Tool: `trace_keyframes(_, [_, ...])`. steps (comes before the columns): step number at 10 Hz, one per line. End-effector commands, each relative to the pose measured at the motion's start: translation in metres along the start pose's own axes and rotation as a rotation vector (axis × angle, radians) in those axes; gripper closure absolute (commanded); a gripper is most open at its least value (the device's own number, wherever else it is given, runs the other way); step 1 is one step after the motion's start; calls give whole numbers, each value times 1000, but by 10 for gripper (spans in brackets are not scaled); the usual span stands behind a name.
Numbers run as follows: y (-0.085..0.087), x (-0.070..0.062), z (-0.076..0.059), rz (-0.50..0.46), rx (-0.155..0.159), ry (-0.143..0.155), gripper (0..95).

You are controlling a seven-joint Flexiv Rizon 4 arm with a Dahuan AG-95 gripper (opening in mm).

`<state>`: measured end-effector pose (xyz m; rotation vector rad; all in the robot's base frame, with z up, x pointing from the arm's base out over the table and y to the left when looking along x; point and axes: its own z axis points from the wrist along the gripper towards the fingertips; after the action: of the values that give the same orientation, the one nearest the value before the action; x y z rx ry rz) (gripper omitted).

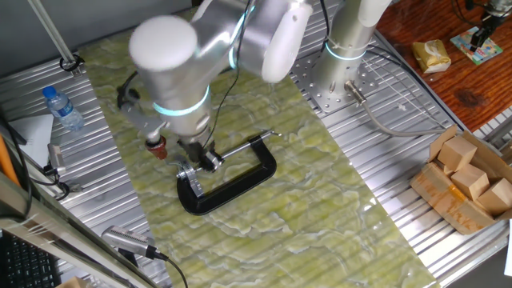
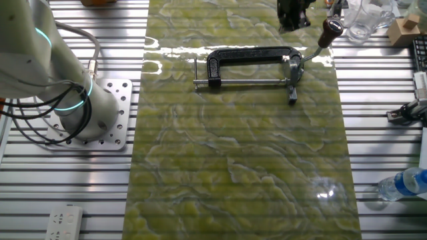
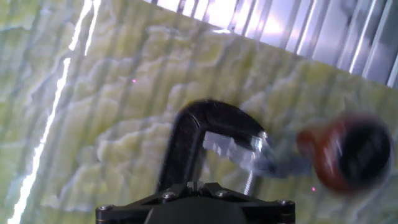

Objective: Push down the lever

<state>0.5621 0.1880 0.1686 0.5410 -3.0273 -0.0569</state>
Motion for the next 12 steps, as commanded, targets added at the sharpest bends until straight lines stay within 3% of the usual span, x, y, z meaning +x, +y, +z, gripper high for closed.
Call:
trace_keyframes(1, [1,-14,-4,-63,14,-2,950])
trace_keyframes(7, [-6,-25,-2,-198,25,-8,950])
trace_keyframes(12, [-24,-42,-17,-285,29,-5,950])
